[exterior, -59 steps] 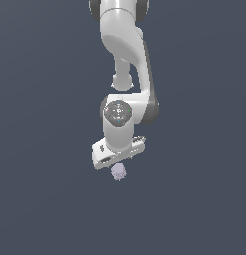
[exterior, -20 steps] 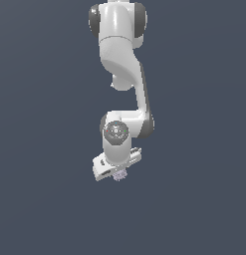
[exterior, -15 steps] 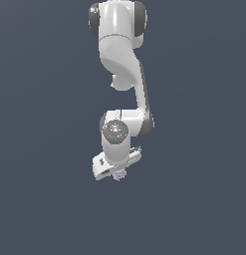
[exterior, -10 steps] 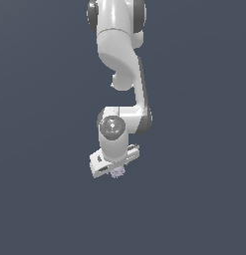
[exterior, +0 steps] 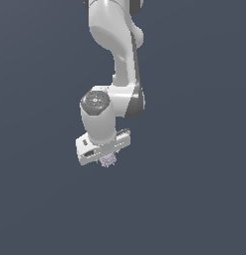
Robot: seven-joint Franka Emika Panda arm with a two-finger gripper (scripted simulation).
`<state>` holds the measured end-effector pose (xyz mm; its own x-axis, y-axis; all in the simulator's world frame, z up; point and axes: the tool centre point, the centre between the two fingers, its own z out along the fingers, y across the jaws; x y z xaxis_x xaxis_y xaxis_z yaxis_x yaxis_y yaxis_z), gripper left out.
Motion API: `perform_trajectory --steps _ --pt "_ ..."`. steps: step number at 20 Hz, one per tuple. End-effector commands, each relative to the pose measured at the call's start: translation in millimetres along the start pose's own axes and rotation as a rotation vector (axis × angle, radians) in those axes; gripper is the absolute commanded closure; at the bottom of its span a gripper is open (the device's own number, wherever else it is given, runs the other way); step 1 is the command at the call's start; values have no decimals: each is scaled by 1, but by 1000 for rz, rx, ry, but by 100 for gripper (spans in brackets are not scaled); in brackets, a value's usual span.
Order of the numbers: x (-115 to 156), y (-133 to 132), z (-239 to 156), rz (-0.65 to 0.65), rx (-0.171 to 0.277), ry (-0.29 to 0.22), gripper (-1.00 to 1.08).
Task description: Pick up the object and move it to a goal position.
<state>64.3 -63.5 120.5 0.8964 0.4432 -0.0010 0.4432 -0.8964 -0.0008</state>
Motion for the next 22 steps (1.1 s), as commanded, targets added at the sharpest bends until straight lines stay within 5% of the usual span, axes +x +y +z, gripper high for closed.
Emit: perform_trajectory --steps 1,13,22 --pt "-14 9 -24 1 -1 1 108" --pt "-69 44 -120 1 0 1 108" --pt "-80 54 -142 1 -1 1 108"
